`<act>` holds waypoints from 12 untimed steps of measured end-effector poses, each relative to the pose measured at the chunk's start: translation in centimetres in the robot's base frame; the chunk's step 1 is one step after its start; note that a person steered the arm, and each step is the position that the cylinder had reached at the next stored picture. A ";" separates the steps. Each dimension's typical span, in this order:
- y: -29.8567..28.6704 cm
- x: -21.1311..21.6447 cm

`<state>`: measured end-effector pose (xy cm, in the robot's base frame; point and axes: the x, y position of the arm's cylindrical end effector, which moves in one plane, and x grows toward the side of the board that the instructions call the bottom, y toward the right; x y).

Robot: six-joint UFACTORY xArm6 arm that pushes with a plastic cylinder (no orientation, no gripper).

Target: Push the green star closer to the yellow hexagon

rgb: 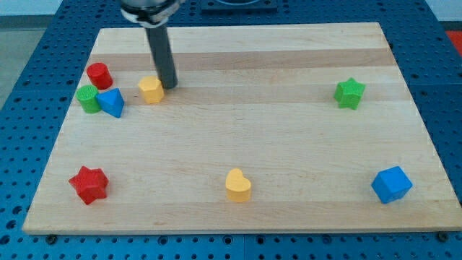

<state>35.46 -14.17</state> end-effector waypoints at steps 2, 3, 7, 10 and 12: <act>11.8 -2.5; 22.9 -4.0; 40.2 3.5; 23.5 4.6; 19.0 7.2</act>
<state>42.68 4.80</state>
